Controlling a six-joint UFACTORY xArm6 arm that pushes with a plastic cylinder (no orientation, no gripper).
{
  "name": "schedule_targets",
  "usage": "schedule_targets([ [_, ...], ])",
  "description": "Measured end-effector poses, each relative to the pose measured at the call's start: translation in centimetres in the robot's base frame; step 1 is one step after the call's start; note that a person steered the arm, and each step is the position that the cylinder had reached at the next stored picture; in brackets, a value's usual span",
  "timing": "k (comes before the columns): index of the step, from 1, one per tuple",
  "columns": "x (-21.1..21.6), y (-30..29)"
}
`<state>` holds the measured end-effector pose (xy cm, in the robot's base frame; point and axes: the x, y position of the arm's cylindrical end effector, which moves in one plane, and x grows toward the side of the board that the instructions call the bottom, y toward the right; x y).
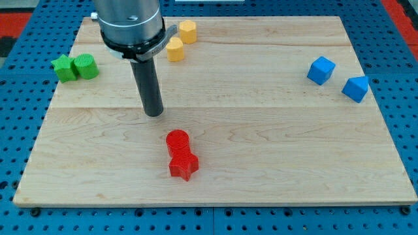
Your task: Move the yellow heart into the yellow hexagon
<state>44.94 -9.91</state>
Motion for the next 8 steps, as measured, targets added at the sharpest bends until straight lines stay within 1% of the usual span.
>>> schedule_targets([
  [3, -0.8, 0.0],
  [5, -2.4, -1.6],
  [8, -2.7, -1.5],
])
